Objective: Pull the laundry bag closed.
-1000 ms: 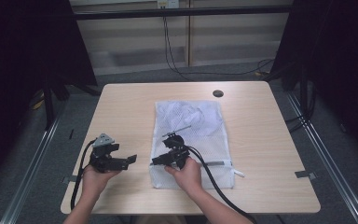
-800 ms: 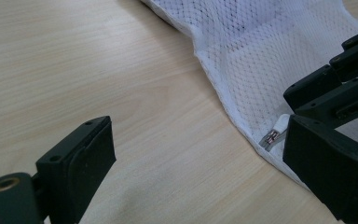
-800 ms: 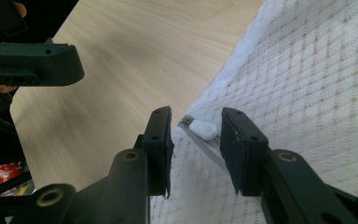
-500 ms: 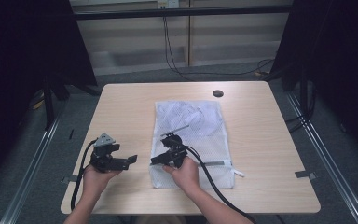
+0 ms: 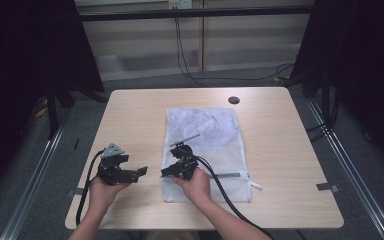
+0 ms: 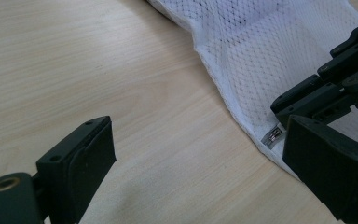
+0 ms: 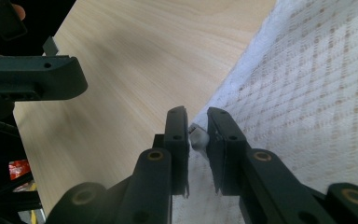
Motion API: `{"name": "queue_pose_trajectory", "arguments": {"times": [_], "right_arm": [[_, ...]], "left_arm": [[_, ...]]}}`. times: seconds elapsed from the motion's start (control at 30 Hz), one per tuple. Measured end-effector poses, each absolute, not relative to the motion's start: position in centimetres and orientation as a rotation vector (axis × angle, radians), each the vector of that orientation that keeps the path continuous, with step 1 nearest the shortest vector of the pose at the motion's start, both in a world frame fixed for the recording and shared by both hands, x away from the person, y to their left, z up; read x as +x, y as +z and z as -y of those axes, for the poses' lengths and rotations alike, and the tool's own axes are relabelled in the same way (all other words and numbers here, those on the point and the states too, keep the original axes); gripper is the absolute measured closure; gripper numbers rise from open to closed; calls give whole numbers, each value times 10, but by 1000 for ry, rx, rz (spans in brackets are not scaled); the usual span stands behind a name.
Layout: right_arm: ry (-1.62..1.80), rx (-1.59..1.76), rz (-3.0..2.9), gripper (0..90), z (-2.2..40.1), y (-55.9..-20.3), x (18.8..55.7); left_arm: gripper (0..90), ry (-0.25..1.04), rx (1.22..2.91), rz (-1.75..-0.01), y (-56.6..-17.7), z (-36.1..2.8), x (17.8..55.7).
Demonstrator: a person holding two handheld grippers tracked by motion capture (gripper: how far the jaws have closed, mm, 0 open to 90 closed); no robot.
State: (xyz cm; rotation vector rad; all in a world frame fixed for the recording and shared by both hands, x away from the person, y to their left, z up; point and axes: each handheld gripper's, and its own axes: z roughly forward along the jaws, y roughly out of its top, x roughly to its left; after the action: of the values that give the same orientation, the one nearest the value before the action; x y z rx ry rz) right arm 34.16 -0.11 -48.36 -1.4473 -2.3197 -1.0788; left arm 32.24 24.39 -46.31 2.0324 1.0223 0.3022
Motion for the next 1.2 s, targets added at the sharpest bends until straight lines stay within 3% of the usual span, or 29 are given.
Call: {"name": "queue_pose_trajectory", "arguments": {"times": [0.43, 1.2], "right_arm": [[-1040, -1442, 2316, 851, 1, -486, 344], [-1150, -1421, 2268, 866, 15, -466, 341]], "left_arm": [[91, 274, 2030, -1018, -464, -243, 322], [125, 28, 1967, -1017, -467, -232, 324]]}}
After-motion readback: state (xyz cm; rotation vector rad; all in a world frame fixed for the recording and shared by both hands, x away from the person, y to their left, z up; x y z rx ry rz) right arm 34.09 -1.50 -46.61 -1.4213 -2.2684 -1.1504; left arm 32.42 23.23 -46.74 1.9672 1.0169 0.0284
